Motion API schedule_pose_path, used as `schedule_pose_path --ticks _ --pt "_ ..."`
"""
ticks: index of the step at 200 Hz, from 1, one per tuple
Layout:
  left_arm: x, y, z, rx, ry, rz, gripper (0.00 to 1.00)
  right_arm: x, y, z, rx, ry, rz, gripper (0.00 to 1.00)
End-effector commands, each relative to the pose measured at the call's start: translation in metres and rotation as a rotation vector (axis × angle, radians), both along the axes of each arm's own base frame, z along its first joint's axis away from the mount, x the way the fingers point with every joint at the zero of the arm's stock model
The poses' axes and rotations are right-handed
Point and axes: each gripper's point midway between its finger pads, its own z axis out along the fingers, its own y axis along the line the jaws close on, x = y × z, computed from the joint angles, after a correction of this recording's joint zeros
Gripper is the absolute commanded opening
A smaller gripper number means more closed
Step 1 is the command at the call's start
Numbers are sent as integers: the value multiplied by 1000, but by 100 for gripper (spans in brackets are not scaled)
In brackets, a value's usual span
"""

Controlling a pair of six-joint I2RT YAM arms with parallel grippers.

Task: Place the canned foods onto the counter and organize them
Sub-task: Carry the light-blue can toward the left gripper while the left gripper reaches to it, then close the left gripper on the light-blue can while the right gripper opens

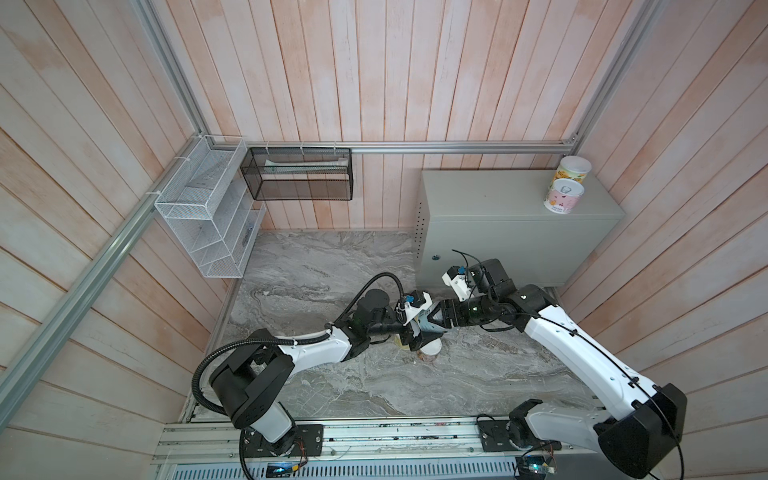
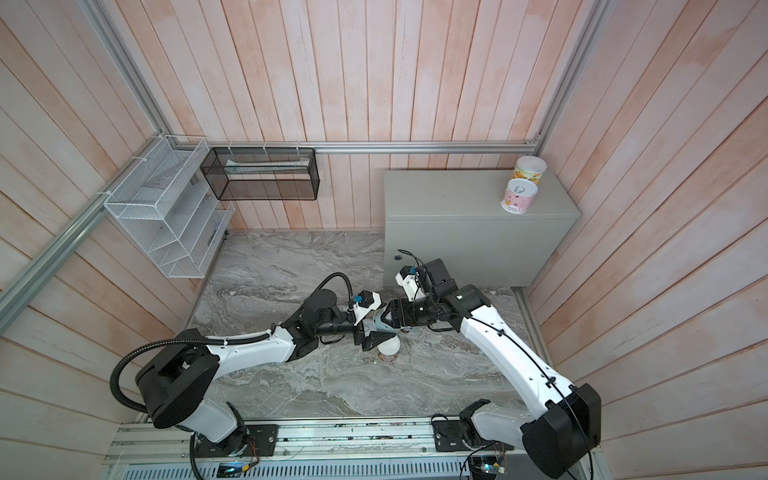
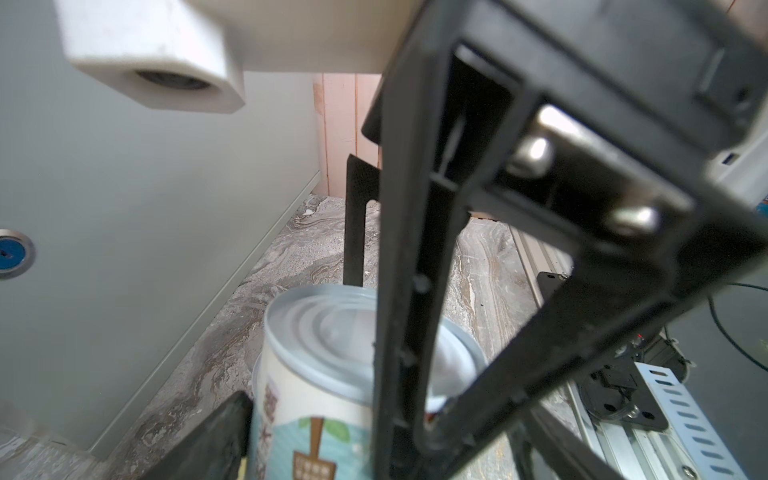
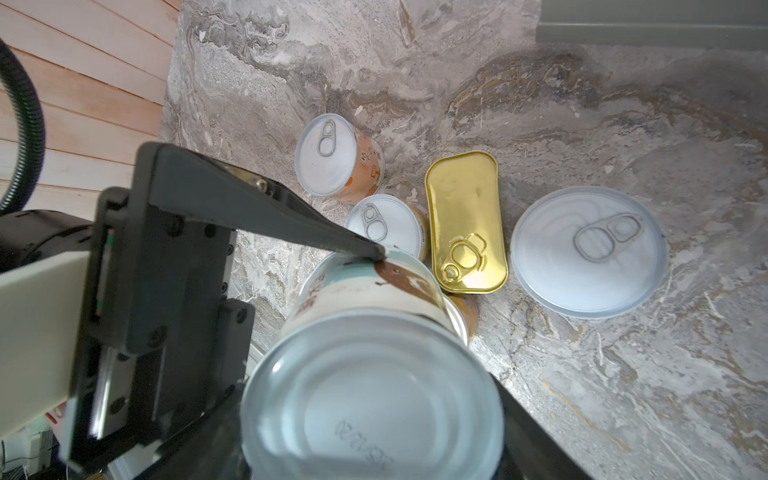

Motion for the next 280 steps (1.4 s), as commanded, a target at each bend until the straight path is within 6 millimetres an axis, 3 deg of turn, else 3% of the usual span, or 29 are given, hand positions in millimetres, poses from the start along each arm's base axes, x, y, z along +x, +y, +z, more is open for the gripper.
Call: schedule_pose_path --ticks 1,54,112,171,222,280 --pt "-3 -9 4 -9 -18 -44 93 4 9 28 74 -65 37 44" --pt "-1 -12 1 -5 -5 -47 92 3 9 23 63 -57 44 43" --pt "0 -16 -1 -5 16 -47 72 5 10 21 63 -57 43 43" --pt "2 -16 6 -32 39 -30 62 7 10 18 69 -60 34 43" --pt "3 -18 13 -49 68 -22 56 6 9 20 76 -70 25 51" --pt "6 -21 29 -78 115 -13 51 3 4 22 116 -94 -25 73"
